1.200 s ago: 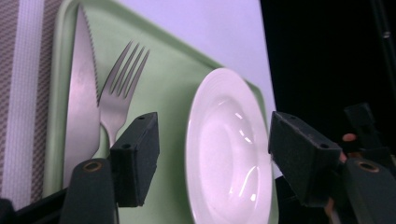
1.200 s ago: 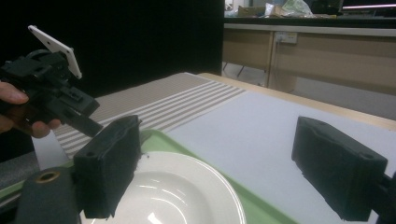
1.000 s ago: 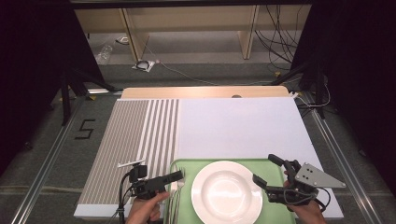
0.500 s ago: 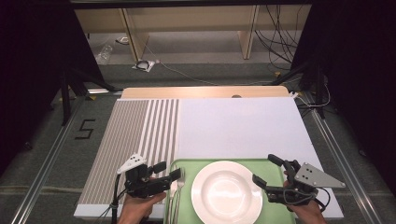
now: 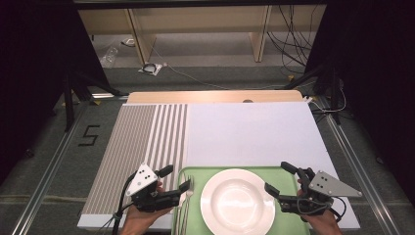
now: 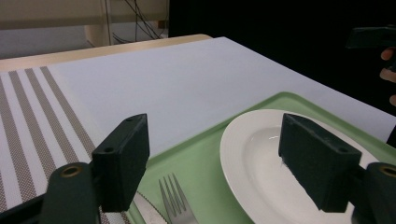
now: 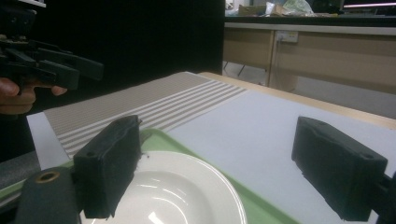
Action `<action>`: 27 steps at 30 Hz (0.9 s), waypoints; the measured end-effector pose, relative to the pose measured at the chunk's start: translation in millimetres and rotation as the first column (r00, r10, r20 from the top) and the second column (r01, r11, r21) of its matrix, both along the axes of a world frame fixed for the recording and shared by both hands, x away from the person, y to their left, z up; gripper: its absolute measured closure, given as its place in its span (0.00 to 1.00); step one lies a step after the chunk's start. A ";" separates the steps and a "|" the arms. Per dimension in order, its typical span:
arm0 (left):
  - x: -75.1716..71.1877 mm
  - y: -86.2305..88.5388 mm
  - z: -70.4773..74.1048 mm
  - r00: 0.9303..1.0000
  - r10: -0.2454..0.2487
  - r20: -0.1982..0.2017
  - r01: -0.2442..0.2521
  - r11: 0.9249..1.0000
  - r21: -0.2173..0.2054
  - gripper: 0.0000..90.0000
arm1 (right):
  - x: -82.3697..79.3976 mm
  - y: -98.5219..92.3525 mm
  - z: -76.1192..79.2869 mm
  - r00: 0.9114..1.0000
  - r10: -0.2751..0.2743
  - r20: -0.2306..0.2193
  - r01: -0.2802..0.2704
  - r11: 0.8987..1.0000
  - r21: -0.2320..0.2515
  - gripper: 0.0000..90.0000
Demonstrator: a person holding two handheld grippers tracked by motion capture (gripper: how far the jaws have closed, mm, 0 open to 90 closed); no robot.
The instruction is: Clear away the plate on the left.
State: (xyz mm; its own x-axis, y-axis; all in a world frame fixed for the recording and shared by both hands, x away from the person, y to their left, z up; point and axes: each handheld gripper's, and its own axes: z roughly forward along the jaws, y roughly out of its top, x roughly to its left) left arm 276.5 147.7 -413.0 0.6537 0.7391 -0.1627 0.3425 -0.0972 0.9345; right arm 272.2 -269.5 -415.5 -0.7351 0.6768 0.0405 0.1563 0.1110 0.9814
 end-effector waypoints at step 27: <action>3.9 14.2 -8.2 0.999 0.017 0.043 -0.016 0.999 -0.035 0.24 | -0.6 0.2 0.8 1.000 -0.001 0.002 0.001 1.000 -0.004 0.18</action>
State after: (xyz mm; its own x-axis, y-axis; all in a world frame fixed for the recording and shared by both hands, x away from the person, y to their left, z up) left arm 280.3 162.0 -421.3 0.6485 0.7443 -0.1598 0.3025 -0.0593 0.9513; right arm 271.6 -269.4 -414.7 -0.7348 0.6773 0.0365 0.1543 0.1146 0.9814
